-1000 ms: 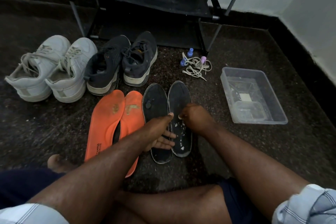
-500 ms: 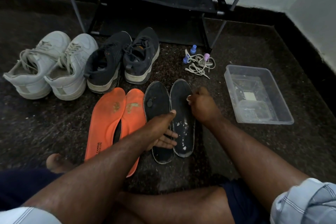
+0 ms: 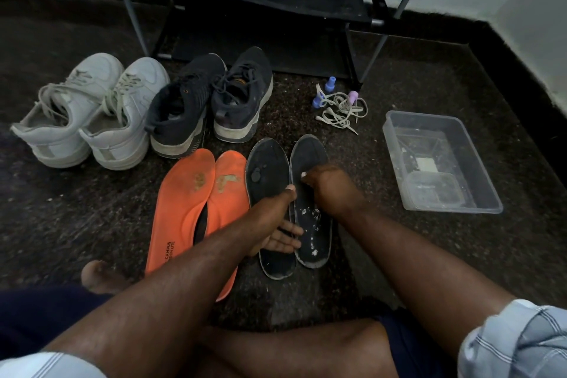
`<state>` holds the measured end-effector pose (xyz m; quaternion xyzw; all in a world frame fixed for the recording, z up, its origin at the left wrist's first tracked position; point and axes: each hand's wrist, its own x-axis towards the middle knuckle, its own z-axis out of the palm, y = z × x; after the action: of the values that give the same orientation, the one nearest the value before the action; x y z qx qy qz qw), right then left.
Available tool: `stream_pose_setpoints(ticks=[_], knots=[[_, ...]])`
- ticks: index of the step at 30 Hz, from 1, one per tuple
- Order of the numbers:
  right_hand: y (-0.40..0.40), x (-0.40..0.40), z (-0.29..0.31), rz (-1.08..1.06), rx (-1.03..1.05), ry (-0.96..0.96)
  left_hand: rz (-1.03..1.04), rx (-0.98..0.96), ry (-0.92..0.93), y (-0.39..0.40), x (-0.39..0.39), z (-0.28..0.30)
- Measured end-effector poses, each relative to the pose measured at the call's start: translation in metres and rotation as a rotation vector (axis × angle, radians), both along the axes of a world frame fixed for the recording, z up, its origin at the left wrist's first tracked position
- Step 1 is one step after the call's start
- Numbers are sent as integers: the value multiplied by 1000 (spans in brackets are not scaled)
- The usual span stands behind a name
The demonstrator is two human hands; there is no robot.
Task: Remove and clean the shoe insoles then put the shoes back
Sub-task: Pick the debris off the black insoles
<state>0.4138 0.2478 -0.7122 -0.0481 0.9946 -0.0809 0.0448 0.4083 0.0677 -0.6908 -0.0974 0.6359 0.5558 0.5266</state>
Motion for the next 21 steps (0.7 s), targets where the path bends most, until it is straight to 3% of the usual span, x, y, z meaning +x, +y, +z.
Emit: stream_pose_setpoints(ticks=[2,6,10,15,21], knots=[[1,-2,-1,53,-18,7,4,-3,2,0,-1,-1],[13,-3,3,-69,104,33,0,2,4,0,-1,-1],[-1,5,3,54,30,-36,-2,-3,11,0,0,1],[2,11,13,-195,192,-42,1,7,5,-1,1,1],[-9,17,21,-144,108,-147,-7,9,3,-1,0,0]])
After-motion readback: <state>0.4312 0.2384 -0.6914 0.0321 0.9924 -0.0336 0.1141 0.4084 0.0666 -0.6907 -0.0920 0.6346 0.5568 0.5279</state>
